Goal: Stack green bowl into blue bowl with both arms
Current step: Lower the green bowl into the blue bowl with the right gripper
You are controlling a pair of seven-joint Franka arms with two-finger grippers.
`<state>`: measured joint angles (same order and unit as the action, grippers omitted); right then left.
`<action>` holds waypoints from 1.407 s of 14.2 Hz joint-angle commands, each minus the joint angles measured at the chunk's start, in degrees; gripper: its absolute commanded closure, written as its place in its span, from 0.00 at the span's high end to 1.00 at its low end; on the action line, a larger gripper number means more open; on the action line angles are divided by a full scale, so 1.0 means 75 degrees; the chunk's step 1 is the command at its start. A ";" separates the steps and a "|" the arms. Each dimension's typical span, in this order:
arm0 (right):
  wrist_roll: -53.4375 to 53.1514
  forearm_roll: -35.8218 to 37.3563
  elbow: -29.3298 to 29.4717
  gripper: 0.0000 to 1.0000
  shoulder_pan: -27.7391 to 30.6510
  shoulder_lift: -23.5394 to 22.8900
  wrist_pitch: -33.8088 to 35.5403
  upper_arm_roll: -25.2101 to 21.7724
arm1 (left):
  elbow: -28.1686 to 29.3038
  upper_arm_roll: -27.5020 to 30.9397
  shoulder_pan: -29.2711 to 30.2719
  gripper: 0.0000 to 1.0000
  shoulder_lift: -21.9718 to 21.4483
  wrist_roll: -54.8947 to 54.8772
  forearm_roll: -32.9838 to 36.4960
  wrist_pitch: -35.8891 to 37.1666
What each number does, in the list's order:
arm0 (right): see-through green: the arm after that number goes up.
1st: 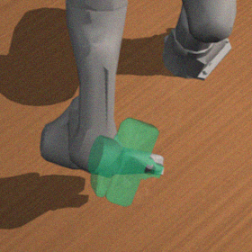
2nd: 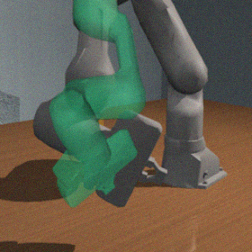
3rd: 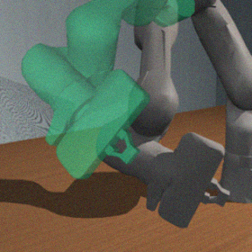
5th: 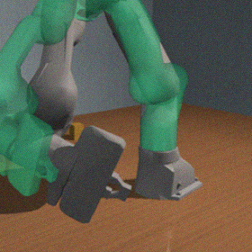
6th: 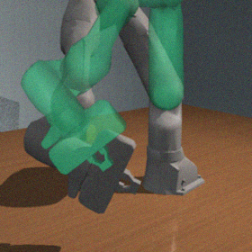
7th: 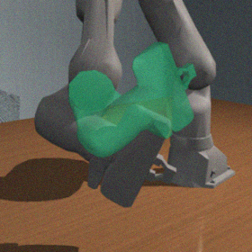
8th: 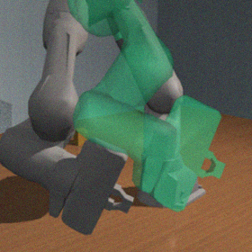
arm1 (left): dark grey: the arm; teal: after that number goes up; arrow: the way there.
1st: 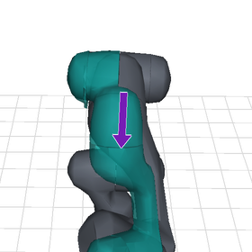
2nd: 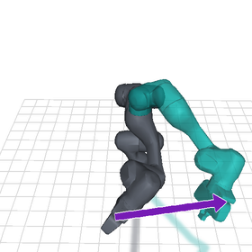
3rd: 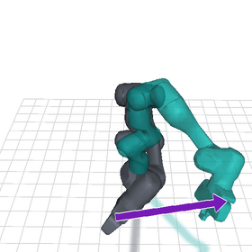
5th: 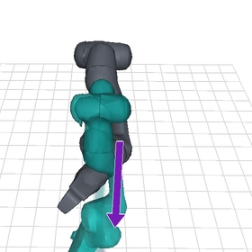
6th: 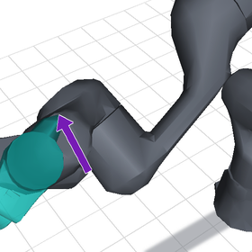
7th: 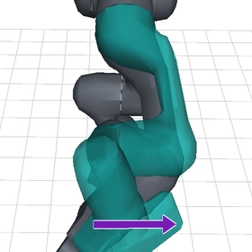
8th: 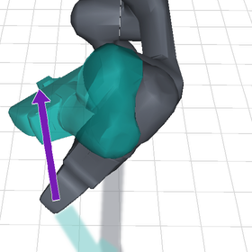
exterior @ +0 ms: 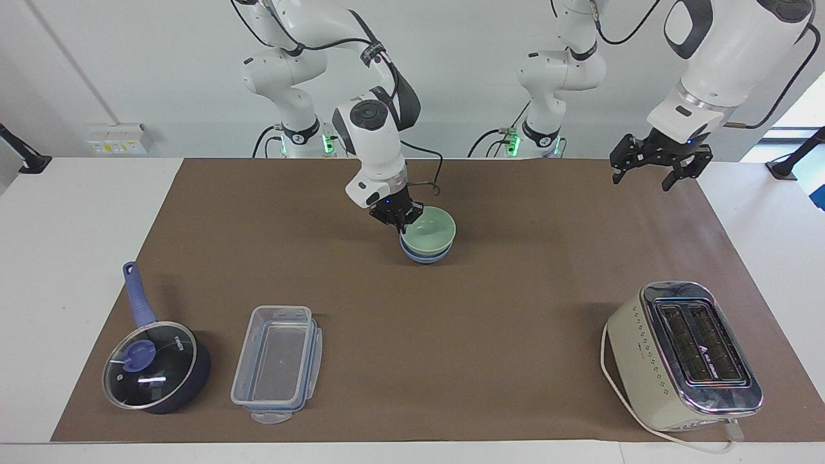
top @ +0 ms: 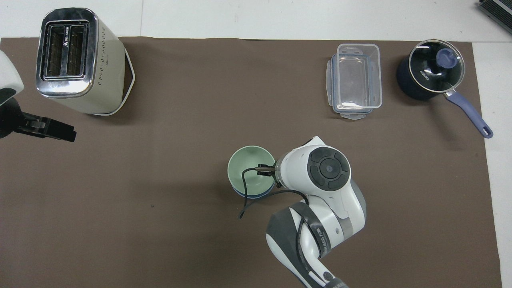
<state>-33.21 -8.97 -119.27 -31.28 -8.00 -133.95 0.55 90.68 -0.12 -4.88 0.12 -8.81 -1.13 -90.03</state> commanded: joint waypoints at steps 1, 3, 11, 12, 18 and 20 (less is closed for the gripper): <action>-0.0002 0.0153 -0.0129 0.00 -0.0094 -0.0023 -0.0245 -0.0003 | -0.0079 -0.0066 0.0124 1.00 -0.0040 -0.0056 -0.0083 0.0157; 0.0010 0.0153 -0.0141 0.00 -0.0106 -0.0023 -0.0245 -0.0015 | -0.0079 -0.0066 0.0124 1.00 -0.0040 -0.0056 -0.0083 0.0157; 0.0033 0.0153 -0.0176 0.00 -0.0095 -0.0116 -0.0280 -0.0015 | -0.0079 -0.0066 0.0124 1.00 -0.0040 -0.0056 -0.0083 0.0157; 0.0045 0.0153 -0.0176 0.00 -0.0106 -0.0117 -0.0280 -0.0015 | -0.0079 -0.0066 0.0124 1.00 -0.0040 -0.0056 -0.0083 0.0157; 0.0045 0.0165 -0.0176 0.00 -0.0106 -0.0210 -0.0409 -0.0015 | -0.0079 -0.0066 0.0124 1.00 -0.0040 -0.0056 -0.0083 0.0157; 0.0045 0.0165 -0.0176 0.00 -0.0106 -0.0269 -0.0550 -0.0015 | -0.0079 -0.0066 0.0124 1.00 -0.0040 -0.0056 -0.0083 0.0156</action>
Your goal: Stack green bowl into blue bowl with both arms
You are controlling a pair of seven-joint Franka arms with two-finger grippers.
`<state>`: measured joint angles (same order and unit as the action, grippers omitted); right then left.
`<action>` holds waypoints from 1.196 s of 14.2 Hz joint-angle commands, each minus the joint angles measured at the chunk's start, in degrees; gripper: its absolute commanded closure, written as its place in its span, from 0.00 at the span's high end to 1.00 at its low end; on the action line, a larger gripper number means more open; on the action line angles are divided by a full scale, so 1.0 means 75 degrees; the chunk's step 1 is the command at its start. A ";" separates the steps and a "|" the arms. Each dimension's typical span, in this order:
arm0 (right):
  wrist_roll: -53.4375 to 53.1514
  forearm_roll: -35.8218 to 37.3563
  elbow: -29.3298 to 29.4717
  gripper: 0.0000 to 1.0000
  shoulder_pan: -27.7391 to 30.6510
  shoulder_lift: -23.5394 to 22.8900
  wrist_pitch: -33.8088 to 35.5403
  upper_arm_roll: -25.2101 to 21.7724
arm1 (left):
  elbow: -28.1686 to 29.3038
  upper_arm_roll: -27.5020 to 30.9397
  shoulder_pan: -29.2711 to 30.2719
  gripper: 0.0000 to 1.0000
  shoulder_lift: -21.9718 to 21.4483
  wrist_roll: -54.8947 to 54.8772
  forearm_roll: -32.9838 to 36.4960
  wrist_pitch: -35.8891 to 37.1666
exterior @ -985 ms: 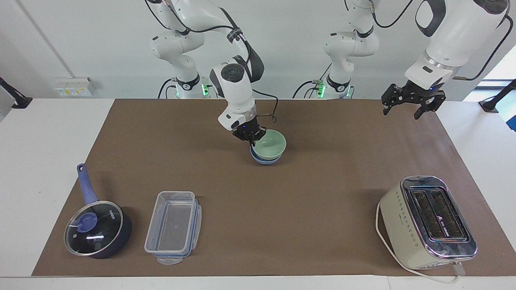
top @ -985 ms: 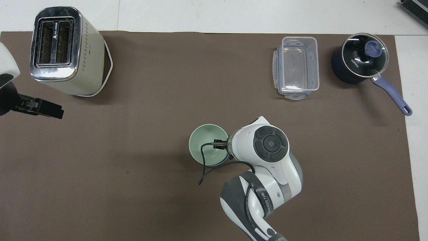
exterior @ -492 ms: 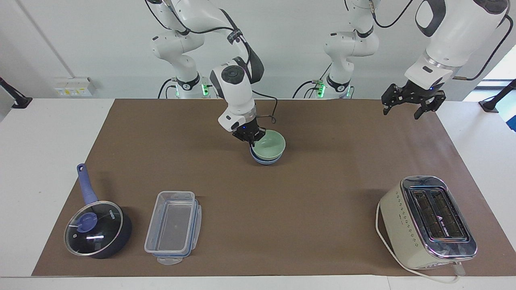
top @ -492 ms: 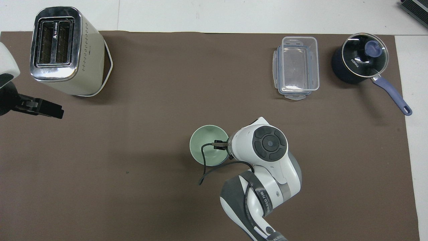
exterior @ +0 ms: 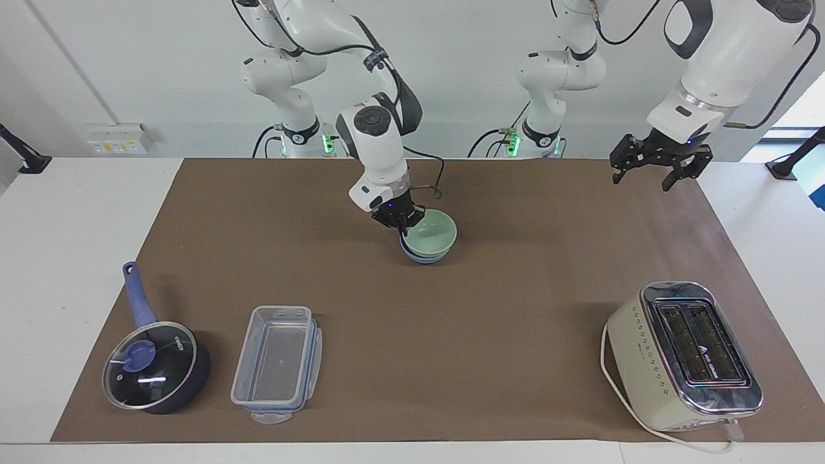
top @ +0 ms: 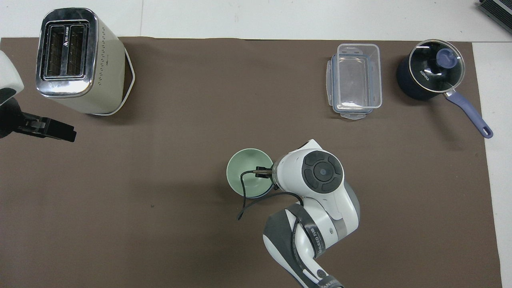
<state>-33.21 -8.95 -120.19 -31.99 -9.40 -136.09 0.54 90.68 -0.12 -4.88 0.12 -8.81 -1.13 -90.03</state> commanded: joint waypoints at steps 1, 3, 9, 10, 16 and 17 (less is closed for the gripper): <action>0.0045 0.0162 -0.0053 0.00 -0.0012 -0.0083 -0.0265 -0.0014 | -0.0079 -0.0066 0.0124 1.00 -0.0040 -0.0056 -0.0083 0.0157; 0.0045 0.0208 -0.0053 0.00 -0.0012 -0.0071 -0.0230 -0.0014 | -0.0079 -0.0066 0.0124 1.00 -0.0040 -0.0056 -0.0083 0.0157; 0.0022 0.0244 -0.0100 0.11 -0.0023 -0.0013 -0.0031 -0.0014 | -0.0079 -0.0066 0.0124 1.00 -0.0040 -0.0056 -0.0083 0.0157; 0.0033 0.0244 -0.0112 0.23 -0.0012 -0.0001 0.0016 -0.0014 | -0.0079 -0.0066 0.0124 1.00 -0.0040 -0.0056 -0.0083 0.0157; 0.0466 0.0267 0.0157 1.00 0.0561 0.0654 0.0659 -0.0095 | -0.0079 -0.0066 0.0124 1.00 -0.0040 -0.0056 -0.0083 0.0157; 0.0467 0.0360 0.0297 1.00 0.0702 0.0795 0.0870 -0.0119 | -0.0079 -0.0066 0.0124 1.00 -0.0040 -0.0056 -0.0083 0.0157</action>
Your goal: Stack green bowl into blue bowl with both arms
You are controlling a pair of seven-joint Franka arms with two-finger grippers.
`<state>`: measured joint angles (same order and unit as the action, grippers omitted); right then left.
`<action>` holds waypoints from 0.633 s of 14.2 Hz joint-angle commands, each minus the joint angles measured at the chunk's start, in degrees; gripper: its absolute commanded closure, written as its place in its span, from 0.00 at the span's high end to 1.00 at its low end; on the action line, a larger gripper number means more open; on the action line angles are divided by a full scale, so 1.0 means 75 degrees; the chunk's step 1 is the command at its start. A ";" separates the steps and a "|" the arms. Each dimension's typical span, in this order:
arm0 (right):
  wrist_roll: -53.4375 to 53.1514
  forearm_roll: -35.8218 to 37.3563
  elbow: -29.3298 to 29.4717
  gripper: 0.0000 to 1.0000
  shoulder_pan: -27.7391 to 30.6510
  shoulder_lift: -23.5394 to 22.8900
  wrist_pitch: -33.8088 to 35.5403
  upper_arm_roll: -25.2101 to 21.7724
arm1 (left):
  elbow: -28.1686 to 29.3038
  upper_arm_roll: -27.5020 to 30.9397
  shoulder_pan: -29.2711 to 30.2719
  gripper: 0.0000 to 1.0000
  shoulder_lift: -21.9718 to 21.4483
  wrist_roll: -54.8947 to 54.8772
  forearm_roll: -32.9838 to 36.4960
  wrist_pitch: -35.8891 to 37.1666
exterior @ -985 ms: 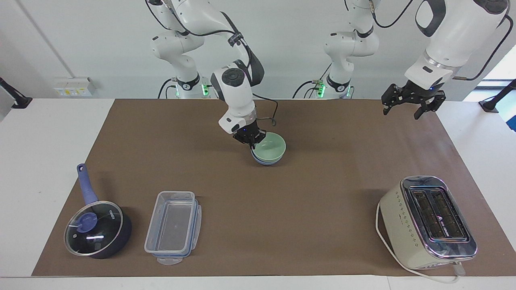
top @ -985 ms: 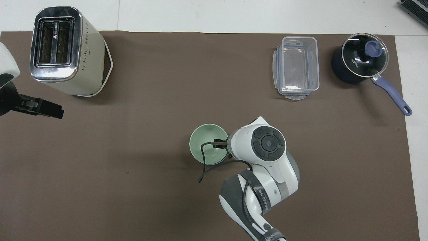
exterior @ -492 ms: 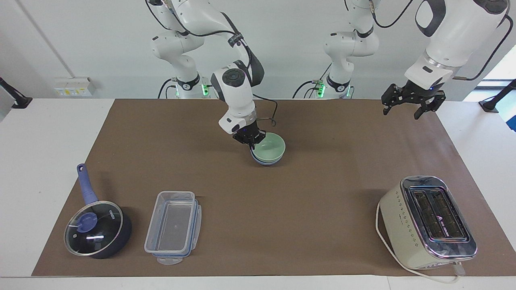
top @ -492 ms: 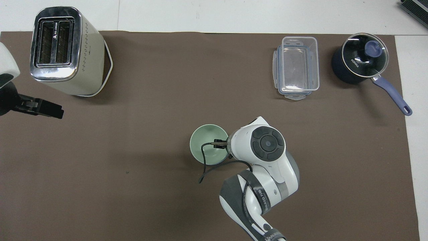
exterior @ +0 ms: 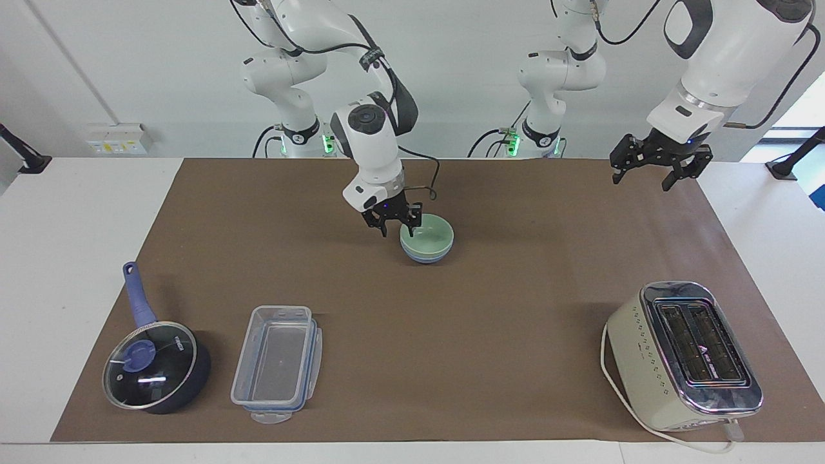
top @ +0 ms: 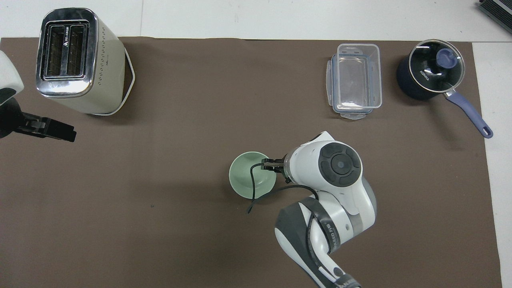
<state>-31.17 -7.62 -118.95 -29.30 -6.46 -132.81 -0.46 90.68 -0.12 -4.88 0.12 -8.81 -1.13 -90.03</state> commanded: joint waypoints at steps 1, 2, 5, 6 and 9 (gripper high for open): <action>0.0207 0.0416 0.0284 1.00 0.0541 0.0498 0.0632 0.0015 | -0.0079 -0.0066 0.0124 1.00 -0.0040 -0.0056 -0.0083 0.0157; 0.0219 0.0743 0.0471 1.00 0.0775 0.0580 0.0854 0.0027 | -0.0079 -0.0066 0.0124 1.00 -0.0040 -0.0056 -0.0083 0.0157; 0.0685 0.0922 0.0952 1.00 0.1361 0.0919 0.1556 0.0027 | -0.0079 -0.0066 0.0124 1.00 -0.0040 -0.0056 -0.0083 0.0157; 0.1001 0.0922 0.1081 1.00 0.1583 0.1106 0.1896 0.0004 | -0.0079 -0.0066 0.0124 1.00 -0.0040 -0.0056 -0.0083 0.0145; 0.1892 0.0781 0.1141 1.00 0.2438 0.1751 0.3114 -0.0008 | -0.0079 -0.0066 0.0124 1.00 -0.0040 -0.0056 -0.0083 0.0157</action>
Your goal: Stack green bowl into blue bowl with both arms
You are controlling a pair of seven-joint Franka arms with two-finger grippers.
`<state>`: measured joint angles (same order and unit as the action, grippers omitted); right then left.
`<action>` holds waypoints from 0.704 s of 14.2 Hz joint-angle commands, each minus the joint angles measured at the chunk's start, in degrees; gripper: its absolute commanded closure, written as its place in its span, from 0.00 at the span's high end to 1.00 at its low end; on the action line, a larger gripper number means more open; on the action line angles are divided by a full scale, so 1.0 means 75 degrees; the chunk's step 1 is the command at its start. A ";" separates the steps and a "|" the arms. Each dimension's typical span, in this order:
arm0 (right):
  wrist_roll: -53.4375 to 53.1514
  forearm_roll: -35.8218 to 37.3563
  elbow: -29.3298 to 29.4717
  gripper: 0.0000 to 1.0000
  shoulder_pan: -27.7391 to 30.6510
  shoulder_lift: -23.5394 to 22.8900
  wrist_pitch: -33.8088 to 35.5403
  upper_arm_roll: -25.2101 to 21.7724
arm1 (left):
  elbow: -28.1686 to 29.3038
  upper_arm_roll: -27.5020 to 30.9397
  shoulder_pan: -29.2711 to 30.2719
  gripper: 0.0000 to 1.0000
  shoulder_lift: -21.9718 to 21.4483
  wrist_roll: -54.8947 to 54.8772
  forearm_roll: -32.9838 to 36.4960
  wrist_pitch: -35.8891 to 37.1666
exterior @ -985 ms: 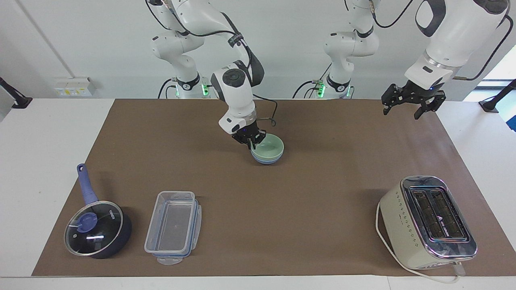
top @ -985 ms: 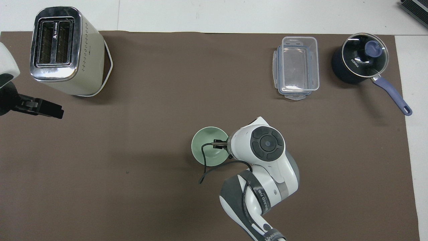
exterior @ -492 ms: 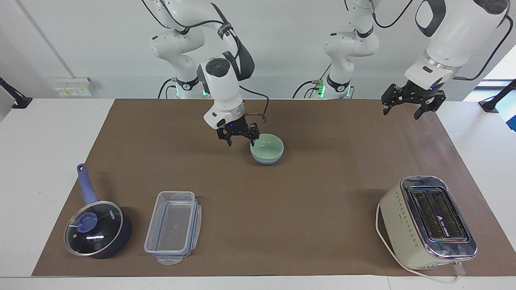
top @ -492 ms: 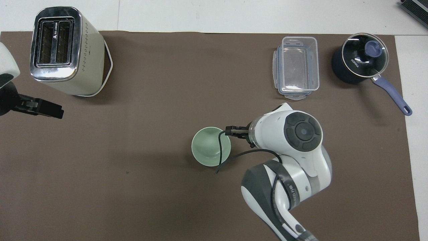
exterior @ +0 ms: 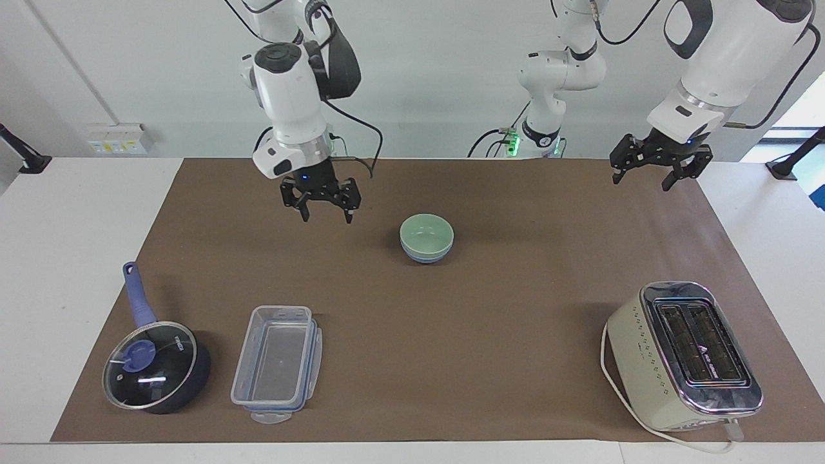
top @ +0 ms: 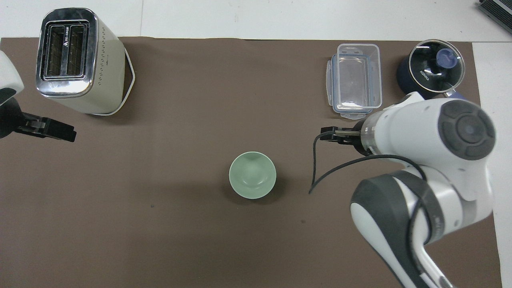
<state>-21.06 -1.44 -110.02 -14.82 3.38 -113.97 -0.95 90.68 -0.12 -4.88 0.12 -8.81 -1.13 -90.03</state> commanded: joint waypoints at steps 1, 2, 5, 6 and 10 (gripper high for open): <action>0.0801 -0.0054 -0.0049 1.00 0.0790 0.0567 0.0907 0.0056 | -0.0079 -0.0066 0.0124 1.00 -0.0040 -0.0056 -0.0083 0.0145; 0.1117 -0.0089 -0.0037 1.00 0.1036 0.0638 0.1084 0.0056 | -0.0079 -0.0066 0.0124 1.00 -0.0040 -0.0056 -0.0083 0.0156; 0.1984 -0.0265 -0.0026 1.00 0.1845 0.0756 0.1367 -0.0026 | -0.0067 -0.0066 0.0124 1.00 -0.0040 -0.0056 -0.0083 0.0168; 0.2126 -0.0265 0.0021 1.00 0.1986 0.0756 0.1367 -0.0072 | -0.0067 -0.0066 0.0124 1.00 -0.0040 -0.0056 -0.0083 0.0168; 0.2081 -0.0031 0.1085 1.00 0.2058 0.0476 0.2079 -0.0108 | -0.0067 -0.0066 0.0123 1.00 -0.0040 -0.0068 -0.0083 0.0145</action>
<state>-6.28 -1.94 -107.12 0.17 8.69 -102.53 -2.17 90.68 -0.14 -4.88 0.12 -8.81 -1.13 -90.03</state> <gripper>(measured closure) 0.000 0.000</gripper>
